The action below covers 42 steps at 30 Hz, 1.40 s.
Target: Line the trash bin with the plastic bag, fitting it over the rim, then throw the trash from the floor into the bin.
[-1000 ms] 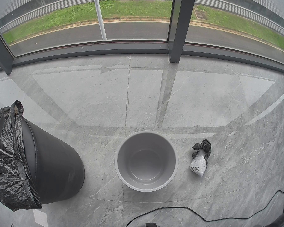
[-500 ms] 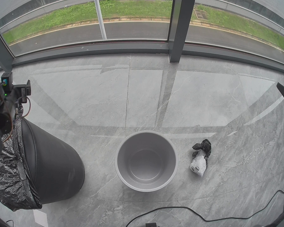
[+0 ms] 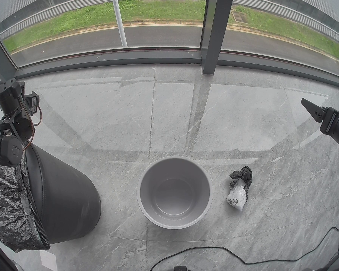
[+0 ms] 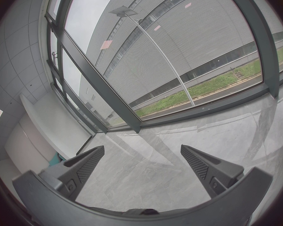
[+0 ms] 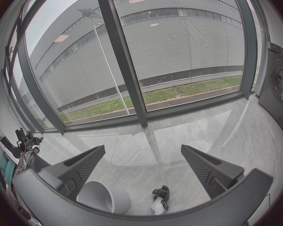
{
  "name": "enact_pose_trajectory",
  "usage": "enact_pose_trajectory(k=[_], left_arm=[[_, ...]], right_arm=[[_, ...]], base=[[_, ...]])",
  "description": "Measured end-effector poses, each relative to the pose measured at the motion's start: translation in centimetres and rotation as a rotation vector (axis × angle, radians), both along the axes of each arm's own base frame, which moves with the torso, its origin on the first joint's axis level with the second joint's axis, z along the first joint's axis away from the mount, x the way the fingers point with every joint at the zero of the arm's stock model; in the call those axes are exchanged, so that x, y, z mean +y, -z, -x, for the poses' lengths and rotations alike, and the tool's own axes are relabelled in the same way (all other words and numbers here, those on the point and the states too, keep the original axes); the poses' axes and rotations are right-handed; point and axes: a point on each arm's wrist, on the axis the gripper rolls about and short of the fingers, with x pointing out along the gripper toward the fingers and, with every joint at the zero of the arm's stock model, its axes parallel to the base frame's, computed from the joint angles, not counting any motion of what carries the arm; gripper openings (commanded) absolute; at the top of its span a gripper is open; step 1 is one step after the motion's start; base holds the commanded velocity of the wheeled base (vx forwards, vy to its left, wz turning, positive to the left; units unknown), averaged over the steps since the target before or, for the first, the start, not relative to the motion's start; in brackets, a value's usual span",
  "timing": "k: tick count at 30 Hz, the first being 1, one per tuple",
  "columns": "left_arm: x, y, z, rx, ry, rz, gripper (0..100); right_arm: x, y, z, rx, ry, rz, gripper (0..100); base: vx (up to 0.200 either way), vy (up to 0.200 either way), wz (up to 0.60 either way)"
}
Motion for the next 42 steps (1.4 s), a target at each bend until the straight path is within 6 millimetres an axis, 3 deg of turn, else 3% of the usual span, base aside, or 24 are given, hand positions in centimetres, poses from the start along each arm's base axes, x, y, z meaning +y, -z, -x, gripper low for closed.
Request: enact_pose_trajectory(k=[7,12,19,34,42], left_arm=[[0.6,0.3,2.0,0.034,-0.023,-0.003,100],[0.8,1.5,4.5,0.104,-0.031,-0.008,100],[1.7,3.0,6.3,0.168,-0.068,-0.003,100],[1.9,3.8,7.2,0.196,-0.079,0.001,100],[2.5,4.5,6.3,0.202,-0.1,0.005,100]], right_arm=[[0.1,0.4,-0.5,0.02,-0.002,0.003,100],[0.1,0.6,-0.7,0.03,-0.003,0.004,100],[0.2,0.8,-0.8,0.039,-0.005,0.005,100],[0.2,1.4,-1.2,0.065,-0.005,0.008,100],[0.3,1.6,-1.4,0.072,-0.005,0.008,100]], base=[[0.0,0.0,0.0],[0.0,0.0,0.0],[0.0,0.0,0.0],[0.0,0.0,0.0],[0.0,0.0,0.0]])
